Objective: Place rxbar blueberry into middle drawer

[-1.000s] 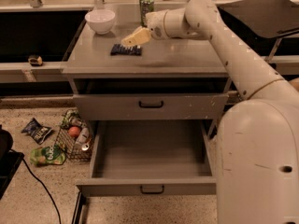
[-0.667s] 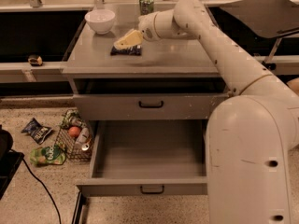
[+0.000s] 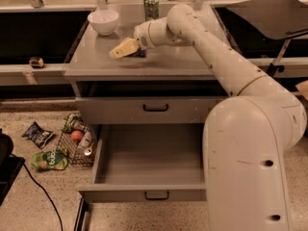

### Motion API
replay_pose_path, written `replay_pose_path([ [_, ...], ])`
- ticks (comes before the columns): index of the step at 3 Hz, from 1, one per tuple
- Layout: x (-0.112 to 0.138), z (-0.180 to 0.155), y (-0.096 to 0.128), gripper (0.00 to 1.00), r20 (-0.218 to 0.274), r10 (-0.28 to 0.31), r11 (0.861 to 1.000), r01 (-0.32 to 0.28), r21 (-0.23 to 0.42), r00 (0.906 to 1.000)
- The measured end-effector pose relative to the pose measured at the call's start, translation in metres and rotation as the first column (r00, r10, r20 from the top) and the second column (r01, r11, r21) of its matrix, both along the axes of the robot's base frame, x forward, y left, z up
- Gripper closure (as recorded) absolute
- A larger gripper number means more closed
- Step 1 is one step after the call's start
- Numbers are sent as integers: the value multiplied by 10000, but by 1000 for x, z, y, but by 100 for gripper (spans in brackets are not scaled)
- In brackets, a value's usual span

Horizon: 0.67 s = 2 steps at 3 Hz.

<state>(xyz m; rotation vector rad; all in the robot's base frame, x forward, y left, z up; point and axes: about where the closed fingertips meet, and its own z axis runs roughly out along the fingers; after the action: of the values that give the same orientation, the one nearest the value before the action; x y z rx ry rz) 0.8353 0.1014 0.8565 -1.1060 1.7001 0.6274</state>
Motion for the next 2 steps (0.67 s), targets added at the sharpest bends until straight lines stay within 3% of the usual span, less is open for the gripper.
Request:
replay_pose_path([
  [2, -4, -6, 8, 0, -77, -323, 9995, 323, -44, 9994],
])
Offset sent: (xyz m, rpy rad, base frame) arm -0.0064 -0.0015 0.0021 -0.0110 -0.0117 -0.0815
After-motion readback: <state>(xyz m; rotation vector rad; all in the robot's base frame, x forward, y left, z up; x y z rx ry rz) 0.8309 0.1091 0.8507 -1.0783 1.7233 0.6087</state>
